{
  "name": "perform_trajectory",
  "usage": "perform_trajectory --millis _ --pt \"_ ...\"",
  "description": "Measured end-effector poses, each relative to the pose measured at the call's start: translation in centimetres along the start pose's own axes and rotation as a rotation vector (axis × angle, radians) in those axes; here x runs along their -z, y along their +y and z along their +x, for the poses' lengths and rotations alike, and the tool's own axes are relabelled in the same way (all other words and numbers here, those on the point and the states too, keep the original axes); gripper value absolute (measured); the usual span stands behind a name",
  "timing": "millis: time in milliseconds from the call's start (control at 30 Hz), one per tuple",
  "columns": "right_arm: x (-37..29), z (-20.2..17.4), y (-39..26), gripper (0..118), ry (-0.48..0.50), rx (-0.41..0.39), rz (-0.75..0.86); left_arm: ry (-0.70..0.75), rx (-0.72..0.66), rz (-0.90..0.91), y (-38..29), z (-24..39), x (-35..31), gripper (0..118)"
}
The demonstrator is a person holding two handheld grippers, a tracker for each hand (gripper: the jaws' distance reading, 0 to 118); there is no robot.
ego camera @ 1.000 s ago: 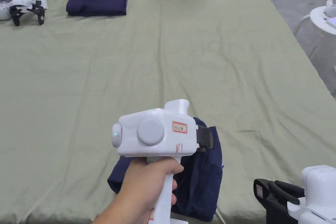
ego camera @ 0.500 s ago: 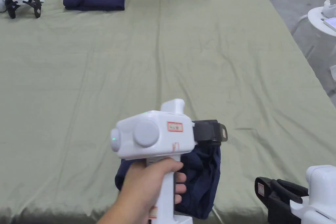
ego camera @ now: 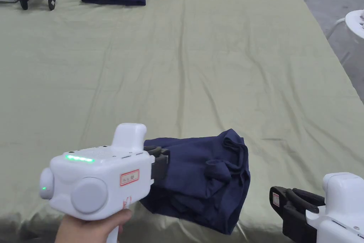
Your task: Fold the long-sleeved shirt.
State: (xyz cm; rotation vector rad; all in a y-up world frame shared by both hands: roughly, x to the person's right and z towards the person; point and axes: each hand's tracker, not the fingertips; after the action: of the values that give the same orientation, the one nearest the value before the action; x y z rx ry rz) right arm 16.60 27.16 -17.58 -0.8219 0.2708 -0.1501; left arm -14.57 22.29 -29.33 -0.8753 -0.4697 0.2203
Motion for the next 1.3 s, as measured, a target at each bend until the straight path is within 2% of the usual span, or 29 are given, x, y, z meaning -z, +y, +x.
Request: perform_trajectory --millis 133,267,400,600,667,733,833,967,1033,1133,1233,1300 --pt "-0.6 0.3 -0.2 2 -0.016 0.009 0.0 -0.034 0.114 -0.033 0.4 4.1 4.1 0" --pt "-1.1 0.9 -0.6 2 -0.041 0.025 -0.005 -0.088 0.208 -0.141 -0.7 8.1 10.0 0" --pt "-1.7 1.4 -0.9 1 -0.066 0.038 -0.002 -0.064 0.208 -0.205 -3.0 9.9 14.3 0" --pt "-2.7 2.3 -1.4 2 -0.087 0.067 0.011 -0.116 0.258 -0.214 -6.1 12.5 18.7 0" --pt "-2.8 2.5 -1.7 2 -0.098 0.068 0.004 -0.114 0.237 -0.179 -5.8 12.7 18.9 0" --pt "-2.9 2.5 -1.9 2 -0.106 0.071 0.002 -0.113 0.199 -0.185 -4.6 13.2 17.5 0" --pt "-2.9 2.4 -1.8 2 -0.096 0.08 0.007 -0.17 0.24 -0.097 -3.7 12.3 11.9 0" --pt "-1.0 1.9 -1.6 2 -0.068 0.075 0.001 -0.104 0.129 0.042 -3.2 6.8 3.0 0" --pt "0.3 1.6 -1.6 1 -0.055 0.076 -0.001 0.013 0.102 0.094 -3.9 3.7 -0.8 0" --pt "2.4 1.0 -1.8 1 -0.045 0.067 -0.024 0.179 0.133 0.114 -5.7 -0.5 -2.3 0" --pt "4.9 0.3 -1.5 1 -0.045 0.013 -0.072 0.225 0.039 0.052 -6.2 -3.5 -3.1 0" --pt "6.4 -1.0 -0.1 1 -0.08 -0.064 -0.068 0.213 -0.015 0.085 -6.5 -4.8 -3.5 0"
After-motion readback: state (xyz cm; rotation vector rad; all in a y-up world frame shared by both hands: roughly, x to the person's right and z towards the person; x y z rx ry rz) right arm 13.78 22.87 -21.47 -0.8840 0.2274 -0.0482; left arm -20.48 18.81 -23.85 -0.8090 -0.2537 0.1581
